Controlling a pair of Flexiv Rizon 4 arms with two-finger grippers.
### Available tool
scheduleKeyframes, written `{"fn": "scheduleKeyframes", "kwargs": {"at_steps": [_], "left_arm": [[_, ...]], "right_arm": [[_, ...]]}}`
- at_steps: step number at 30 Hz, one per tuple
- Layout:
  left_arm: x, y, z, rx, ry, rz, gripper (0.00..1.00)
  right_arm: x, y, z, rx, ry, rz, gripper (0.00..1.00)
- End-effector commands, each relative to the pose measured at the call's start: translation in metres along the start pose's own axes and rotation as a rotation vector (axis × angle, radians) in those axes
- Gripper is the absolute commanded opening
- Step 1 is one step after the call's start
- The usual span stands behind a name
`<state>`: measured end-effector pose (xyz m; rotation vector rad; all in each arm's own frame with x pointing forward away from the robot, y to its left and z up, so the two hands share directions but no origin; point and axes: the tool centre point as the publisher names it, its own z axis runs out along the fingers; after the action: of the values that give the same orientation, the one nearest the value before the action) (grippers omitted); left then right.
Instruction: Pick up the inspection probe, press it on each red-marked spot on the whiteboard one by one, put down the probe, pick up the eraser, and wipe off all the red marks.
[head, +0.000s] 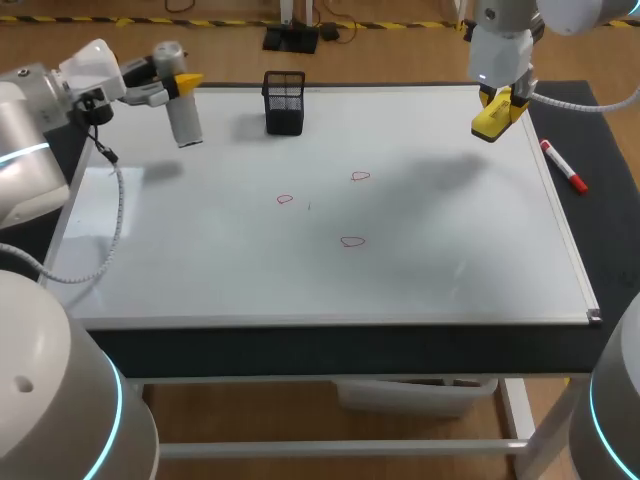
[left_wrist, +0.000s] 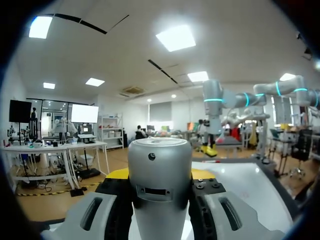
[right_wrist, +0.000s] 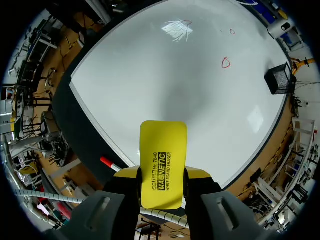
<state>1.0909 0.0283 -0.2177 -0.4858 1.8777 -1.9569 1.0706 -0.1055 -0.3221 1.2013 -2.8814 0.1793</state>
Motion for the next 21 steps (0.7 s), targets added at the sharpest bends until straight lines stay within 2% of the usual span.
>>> {"fn": "scheduleKeyframes", "kwargs": {"at_steps": [1, 8, 21], "left_arm": [[-0.002, 0.000, -0.007, -0.005, -0.015, -0.004, 0.00], [-0.014, -0.001, -0.024, -0.007, -0.064, -0.012, 0.00], [-0.014, -0.001, -0.024, -0.007, -0.064, -0.012, 0.00]], "right_arm": [[0.001, 0.000, -0.001, 0.002, 0.002, -0.001, 0.00], [0.001, 0.000, -0.001, 0.002, 0.002, -0.001, 0.00], [0.001, 0.000, -0.001, 0.002, 0.002, -0.001, 0.00]]}}
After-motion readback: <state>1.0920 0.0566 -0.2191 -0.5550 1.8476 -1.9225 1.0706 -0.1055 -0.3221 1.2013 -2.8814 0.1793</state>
